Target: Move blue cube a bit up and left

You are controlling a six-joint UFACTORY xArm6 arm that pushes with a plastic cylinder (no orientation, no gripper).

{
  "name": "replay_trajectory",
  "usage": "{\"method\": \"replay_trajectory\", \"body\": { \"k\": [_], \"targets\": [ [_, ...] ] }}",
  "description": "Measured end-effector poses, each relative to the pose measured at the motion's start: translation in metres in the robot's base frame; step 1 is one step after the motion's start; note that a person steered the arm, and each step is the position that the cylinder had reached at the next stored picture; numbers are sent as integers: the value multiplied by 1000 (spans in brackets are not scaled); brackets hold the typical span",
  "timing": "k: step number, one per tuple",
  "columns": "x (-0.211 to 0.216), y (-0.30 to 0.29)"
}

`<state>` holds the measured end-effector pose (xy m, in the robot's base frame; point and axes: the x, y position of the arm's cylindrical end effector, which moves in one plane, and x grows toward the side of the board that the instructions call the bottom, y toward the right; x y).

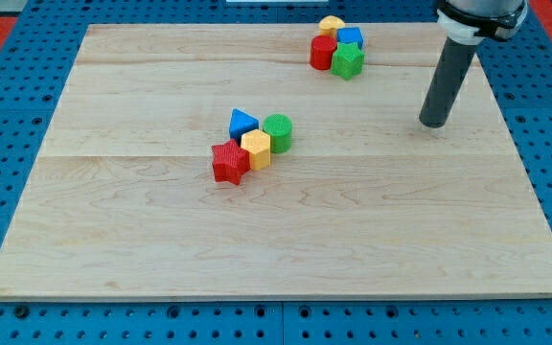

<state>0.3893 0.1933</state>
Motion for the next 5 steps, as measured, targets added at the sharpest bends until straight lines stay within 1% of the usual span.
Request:
{"method": "replay_trajectory", "body": {
  "k": [3, 5],
  "targets": [
    [0, 0],
    [0, 11]
  ]
}}
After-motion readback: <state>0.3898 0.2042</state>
